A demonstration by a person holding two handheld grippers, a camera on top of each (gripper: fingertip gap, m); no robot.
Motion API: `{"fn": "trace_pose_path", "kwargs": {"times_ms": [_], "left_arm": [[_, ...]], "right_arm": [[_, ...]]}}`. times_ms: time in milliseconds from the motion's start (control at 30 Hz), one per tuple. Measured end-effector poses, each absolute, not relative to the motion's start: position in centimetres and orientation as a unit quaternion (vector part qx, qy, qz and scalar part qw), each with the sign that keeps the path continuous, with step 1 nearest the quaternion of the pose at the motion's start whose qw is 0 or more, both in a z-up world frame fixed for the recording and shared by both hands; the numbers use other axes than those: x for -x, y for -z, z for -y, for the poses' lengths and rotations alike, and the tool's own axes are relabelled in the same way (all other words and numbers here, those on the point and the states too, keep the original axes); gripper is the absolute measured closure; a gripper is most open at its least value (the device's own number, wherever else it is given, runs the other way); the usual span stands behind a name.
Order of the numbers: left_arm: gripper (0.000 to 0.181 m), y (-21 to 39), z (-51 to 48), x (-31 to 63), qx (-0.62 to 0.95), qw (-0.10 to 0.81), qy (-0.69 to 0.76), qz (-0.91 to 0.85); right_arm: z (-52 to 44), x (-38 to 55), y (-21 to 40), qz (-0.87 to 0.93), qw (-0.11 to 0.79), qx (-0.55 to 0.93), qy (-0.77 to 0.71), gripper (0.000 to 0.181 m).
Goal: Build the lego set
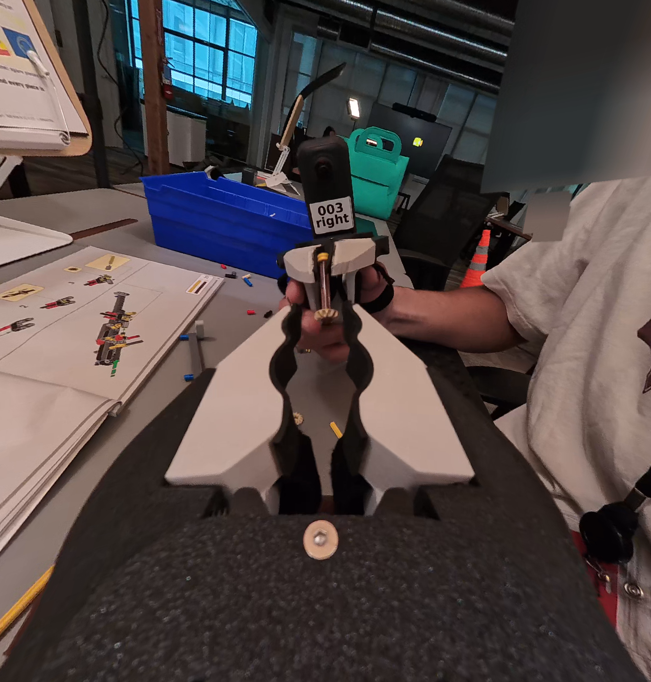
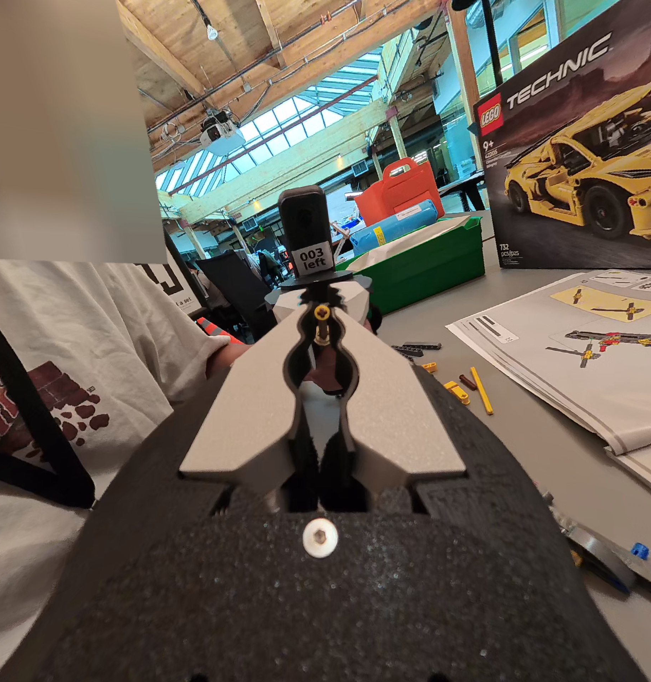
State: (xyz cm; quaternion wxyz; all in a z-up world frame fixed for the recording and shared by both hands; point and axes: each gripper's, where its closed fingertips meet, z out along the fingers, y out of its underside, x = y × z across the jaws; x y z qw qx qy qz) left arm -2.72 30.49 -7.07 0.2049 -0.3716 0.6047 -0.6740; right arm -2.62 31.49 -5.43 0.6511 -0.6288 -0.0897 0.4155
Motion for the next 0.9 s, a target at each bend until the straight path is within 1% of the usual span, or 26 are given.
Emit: {"fn": "trace_pose_path", "kwargs": {"times_ms": [67,133,267,433,733,800,833,900], "left_arm": [[0.16,7.3,-30.3,2.8,0.37,0.195,0.674,-0.609],[0.169,7.5,-29.8,2.9,0.363,0.191,0.672,-0.616],[0.169,8.0,-29.9,2.8,0.368,0.196,0.653,-0.632],[0.17,8.1,-29.9,3.1,0.351,0.234,0.621,-0.661],[0.17,8.1,-30.3,2.7,0.365,0.241,0.616,-0.655],[0.17,8.7,-30.7,2.4,0.381,0.236,0.609,-0.655],[0.17,9.0,-31.1,2.2,0.395,0.236,0.604,-0.651],[0.17,9.5,-31.9,1.8,0.423,0.222,0.605,-0.637]], "right_arm": [[-31.5,2.9,5.6,0.094,0.649,0.632,-0.414,0.176],[-31.5,3.1,5.7,0.1,0.647,0.634,-0.412,0.176],[-31.5,3.0,6.3,0.105,0.638,0.647,-0.404,0.176],[-31.0,3.2,7.1,0.131,0.621,0.669,-0.387,0.176],[-31.4,2.7,7.1,0.122,0.627,0.675,-0.37,0.175],[-31.6,1.9,6.9,0.129,0.643,0.685,-0.318,0.149],[-31.8,1.2,7.1,0.134,0.647,0.7,-0.269,0.142],[-32.2,0.1,8.1,0.164,0.646,0.733,-0.133,0.139]]}}
